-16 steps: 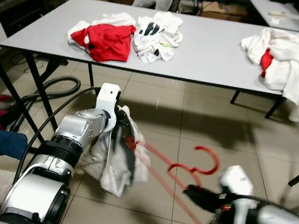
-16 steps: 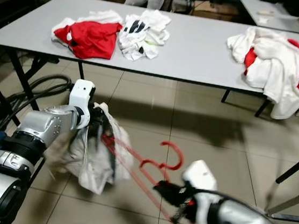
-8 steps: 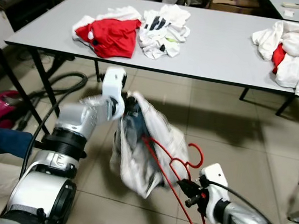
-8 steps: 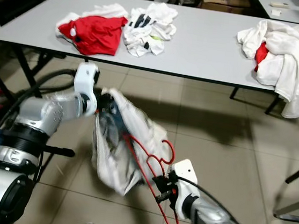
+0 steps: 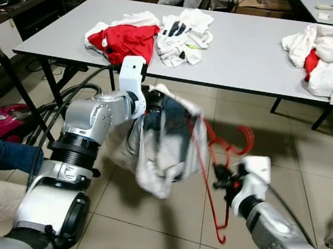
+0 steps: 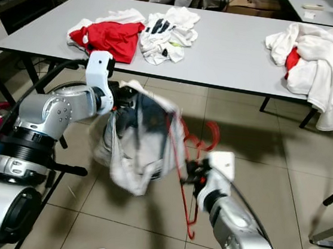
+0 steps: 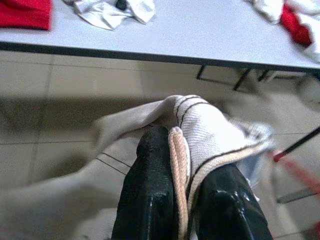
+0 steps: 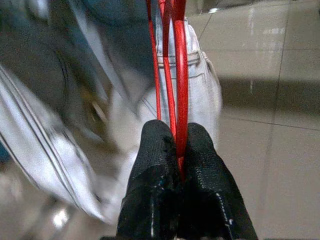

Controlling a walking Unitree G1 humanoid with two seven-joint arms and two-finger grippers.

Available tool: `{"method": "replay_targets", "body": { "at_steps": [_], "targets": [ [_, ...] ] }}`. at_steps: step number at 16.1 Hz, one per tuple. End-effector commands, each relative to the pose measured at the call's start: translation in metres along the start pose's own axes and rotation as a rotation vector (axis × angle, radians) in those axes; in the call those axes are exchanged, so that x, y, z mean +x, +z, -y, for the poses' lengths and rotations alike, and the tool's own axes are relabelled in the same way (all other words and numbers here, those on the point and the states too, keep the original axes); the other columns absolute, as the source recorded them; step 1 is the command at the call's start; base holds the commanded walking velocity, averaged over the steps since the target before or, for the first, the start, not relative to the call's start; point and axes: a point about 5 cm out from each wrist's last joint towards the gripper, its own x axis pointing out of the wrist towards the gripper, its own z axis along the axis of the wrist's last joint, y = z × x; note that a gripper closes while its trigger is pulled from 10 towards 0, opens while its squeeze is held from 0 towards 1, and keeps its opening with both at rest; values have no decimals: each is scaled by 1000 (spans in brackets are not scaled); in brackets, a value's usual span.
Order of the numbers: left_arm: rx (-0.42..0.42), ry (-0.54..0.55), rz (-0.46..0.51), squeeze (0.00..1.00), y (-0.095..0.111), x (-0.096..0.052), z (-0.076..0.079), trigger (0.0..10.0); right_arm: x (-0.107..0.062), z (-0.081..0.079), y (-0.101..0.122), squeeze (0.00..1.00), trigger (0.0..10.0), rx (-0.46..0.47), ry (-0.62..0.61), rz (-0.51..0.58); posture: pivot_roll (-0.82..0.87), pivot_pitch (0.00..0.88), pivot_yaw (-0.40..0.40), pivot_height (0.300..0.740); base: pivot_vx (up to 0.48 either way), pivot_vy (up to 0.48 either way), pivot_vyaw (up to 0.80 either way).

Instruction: Hang hanger

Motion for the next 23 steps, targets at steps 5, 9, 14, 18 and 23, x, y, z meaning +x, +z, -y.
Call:
{"method": "replay_targets", "body": {
  "at_steps": [5,9,14,18,23],
  "targets": [
    [60,-86,96,0,24,-9,11,0,-5,6,-3,0,10000,122,37,-63,-25,0,86,740,0,0,0],
    [46,-341,58,0,26,-20,44,0,10,22,5,0,10000,335,-12,24,-18,0,87,740,0,0,0],
    [119,-373,48,0,34,-27,45,0,22,27,14,0,10000,411,83,-16,-17,0,90,740,0,0,0],
    [-15,-276,155,0,52,-22,37,0,16,17,-17,0,10000,0,154,-283,-13,0,80,740,0,0,0],
    [52,-272,130,0,48,-26,39,0,27,25,31,0,10000,131,67,64,-13,0,80,740,0,0,0]
  ]
}}
